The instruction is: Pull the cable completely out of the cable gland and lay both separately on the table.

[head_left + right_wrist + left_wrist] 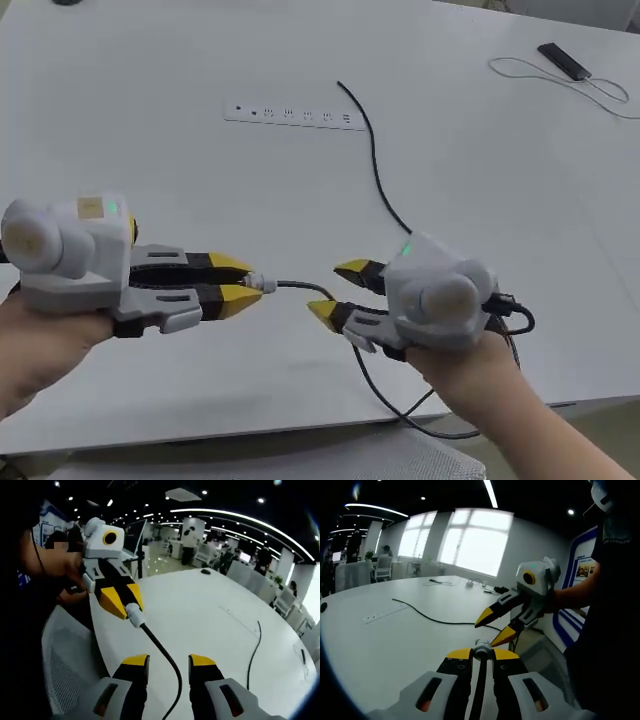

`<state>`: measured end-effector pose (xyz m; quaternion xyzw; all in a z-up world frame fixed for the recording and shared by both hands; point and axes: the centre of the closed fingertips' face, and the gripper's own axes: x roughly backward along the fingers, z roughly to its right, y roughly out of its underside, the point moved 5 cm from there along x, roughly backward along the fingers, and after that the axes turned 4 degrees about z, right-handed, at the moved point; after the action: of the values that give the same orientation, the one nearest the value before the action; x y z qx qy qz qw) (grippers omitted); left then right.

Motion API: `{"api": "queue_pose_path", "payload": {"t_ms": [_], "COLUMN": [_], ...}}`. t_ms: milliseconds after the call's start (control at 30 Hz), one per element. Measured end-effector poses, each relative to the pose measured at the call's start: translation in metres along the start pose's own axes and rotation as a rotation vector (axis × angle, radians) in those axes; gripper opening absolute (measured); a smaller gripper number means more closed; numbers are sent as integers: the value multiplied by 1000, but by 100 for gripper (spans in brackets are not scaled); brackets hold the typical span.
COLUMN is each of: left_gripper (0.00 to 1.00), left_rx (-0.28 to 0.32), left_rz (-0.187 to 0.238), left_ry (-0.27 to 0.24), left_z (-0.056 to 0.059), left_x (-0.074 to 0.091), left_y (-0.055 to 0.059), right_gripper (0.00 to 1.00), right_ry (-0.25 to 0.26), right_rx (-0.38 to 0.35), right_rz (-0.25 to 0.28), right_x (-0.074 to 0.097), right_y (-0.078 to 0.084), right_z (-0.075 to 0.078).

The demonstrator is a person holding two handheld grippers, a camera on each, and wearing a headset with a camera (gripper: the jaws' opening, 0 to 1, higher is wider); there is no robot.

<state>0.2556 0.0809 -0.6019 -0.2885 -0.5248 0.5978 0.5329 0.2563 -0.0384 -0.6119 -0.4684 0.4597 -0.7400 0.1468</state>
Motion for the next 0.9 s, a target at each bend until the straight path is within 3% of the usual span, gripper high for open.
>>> {"api": "queue_pose_path", "payload": {"t_ms": [233,400,467,700,900], "left_gripper": [15,15,15,15,15], "left_rx": [-2,-2,-1,3,2], "left_rz": [-8,-10,-11,-11,-22], "left_ry": [9,12,13,10,13], "left_z": [0,0,1,-1,-1], "left_x": [-3,-3,-4,-3,-3], "left_y": [-1,-1,0,0,3], "right_gripper": [23,14,12,2,1], "right_ry": [-28,-48,-52,-71,-80], "right_rx": [162,231,271,284,274], "right_rz": [-12,-37,-22,-19,-22], "right_x": [-8,-12,-14,-16,-18], "right_y": [-14,-16,-19,-23,-19], "right_z": [-11,-17,-18,-22,-24]}}
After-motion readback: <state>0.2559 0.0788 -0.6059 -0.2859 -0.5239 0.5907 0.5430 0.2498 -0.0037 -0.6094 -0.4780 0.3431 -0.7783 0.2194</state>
